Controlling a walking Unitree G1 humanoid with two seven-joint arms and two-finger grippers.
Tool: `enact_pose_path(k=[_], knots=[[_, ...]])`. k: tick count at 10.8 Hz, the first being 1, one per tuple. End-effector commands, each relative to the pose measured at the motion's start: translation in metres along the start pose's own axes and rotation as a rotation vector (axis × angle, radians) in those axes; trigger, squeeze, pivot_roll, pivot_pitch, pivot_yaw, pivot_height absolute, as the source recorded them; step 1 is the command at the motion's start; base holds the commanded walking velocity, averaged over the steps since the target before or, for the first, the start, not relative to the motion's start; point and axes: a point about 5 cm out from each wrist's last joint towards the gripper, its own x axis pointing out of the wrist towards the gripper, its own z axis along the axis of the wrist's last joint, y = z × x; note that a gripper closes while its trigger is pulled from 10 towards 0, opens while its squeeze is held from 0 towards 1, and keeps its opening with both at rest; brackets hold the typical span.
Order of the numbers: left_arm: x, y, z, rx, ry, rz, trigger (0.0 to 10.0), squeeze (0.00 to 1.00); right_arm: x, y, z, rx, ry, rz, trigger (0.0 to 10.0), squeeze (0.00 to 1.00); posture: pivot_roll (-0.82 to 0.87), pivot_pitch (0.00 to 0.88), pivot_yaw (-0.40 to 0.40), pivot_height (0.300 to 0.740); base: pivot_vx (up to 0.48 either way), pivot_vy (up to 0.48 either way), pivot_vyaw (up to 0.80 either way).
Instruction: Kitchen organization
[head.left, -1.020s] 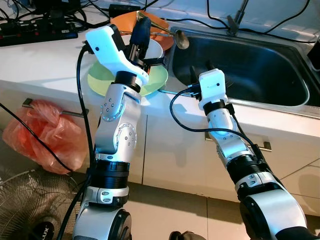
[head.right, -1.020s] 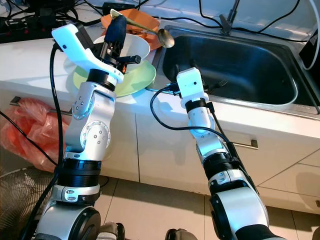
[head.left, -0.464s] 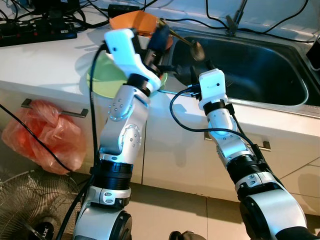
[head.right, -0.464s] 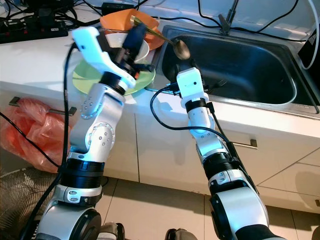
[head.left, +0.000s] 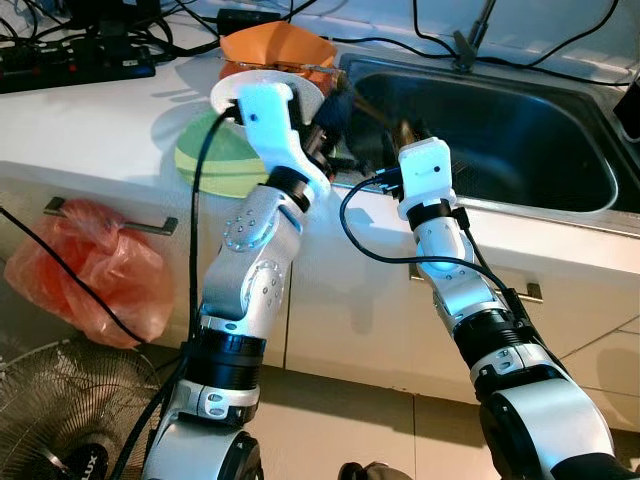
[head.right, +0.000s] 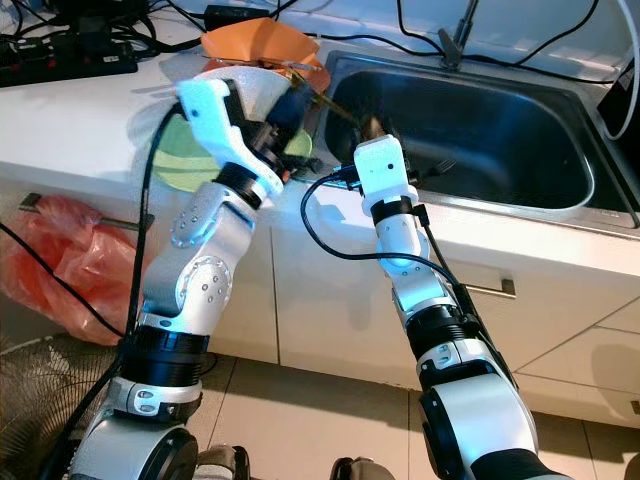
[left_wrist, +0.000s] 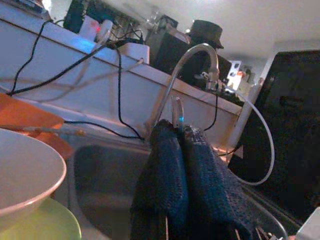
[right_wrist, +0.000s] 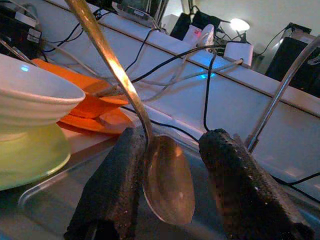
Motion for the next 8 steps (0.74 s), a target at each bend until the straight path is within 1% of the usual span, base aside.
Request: enact_pose_path(k=[1, 4, 5, 8], knots=[[-0.0001, -0.0071, 0.0015, 0.01, -0.002, -0.035, 10.0, 0.0, 0.001, -0.0041, 0.0006, -0.018, -0.007, -0.009, 10.0, 0.0, 0.1, 0.094, -0.068, 0.74, 0.0, 0.0, 0.0], [0.0001, -0.009, 0.0046, -0.016, -0.015, -0.045, 10.0, 0.0, 0.001, -0.0028, 0.0004, -0.015, -0.005, -0.003, 10.0, 0.0, 0.1, 0.089, -0.067, 0.74, 0.0, 0.0, 0.0], [-0.0002, -0.0113, 0.0046, -0.029, -0.011, -0.067, 10.0, 0.0, 0.0011, -0.0019, 0.0005, -0.014, -0.005, 0.0, 10.0, 0.0, 0.1, 0.088, -0.067, 0.74, 0.0, 0.0, 0.0], [-0.0016, -0.0144, 0.0011, -0.026, 0.013, -0.093, 10.0, 0.0, 0.0011, -0.001, 0.0008, -0.013, -0.008, 0.001, 10.0, 0.0, 0.11, 0.083, -0.066, 0.74, 0.0, 0.0, 0.0]])
